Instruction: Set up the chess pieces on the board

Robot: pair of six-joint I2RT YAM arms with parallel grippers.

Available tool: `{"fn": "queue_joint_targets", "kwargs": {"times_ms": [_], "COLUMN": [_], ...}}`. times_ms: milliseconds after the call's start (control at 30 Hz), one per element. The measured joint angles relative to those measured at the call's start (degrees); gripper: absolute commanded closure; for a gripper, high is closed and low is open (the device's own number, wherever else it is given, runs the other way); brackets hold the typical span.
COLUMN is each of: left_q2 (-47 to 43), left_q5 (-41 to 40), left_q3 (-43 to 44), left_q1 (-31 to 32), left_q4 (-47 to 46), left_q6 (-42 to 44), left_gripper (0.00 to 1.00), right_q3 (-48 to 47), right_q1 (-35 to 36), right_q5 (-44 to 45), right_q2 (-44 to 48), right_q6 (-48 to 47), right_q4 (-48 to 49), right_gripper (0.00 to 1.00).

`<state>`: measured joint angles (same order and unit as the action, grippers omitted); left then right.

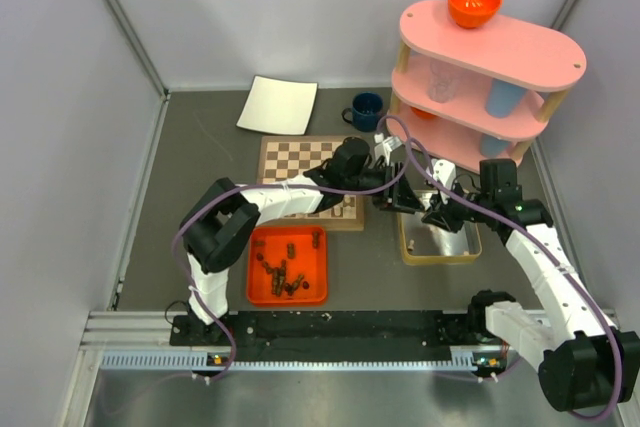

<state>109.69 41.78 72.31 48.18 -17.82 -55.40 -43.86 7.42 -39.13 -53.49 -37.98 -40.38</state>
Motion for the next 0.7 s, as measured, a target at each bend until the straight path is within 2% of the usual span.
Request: {"fn": "queue_joint_targets", "kwargs": {"times_ms": [167, 333, 367, 467, 700], "left_q2": [0.6, 0.6, 0.6, 0.6, 0.6], "left_q5": [-0.1, -0.3, -0.4, -0.5, -1.2], "left_q3": [0.8, 2.4, 2.6, 3.0, 3.0], "left_q1": [0.1, 0.4, 0.5, 0.5, 0.4], "left_q4": [1.4, 3.0, 3.1, 3.4, 3.5], "left_q6": [0.6, 1.8, 2.1, 2.6, 3.6], "left_gripper": [0.56, 0.74, 0.83, 1.0, 1.0], "right_q3": [0.0, 0.0, 0.0, 0.0, 0.0], "right_q1": [0.0, 0.0, 0.0, 0.0, 0.0], "right_q5": [-0.3, -0.9, -0.9, -0.9, -0.1], "right_q2": [0.0, 0.0, 0.0, 0.0, -0.3], "right_q6": [-0.1, -0.4, -0.5, -0.5, -0.4], "right_q4": [0.0, -0.3, -0.3, -0.5, -0.5], "right_gripper": [0.99, 0.99, 0.99, 0.99, 0.99]}}
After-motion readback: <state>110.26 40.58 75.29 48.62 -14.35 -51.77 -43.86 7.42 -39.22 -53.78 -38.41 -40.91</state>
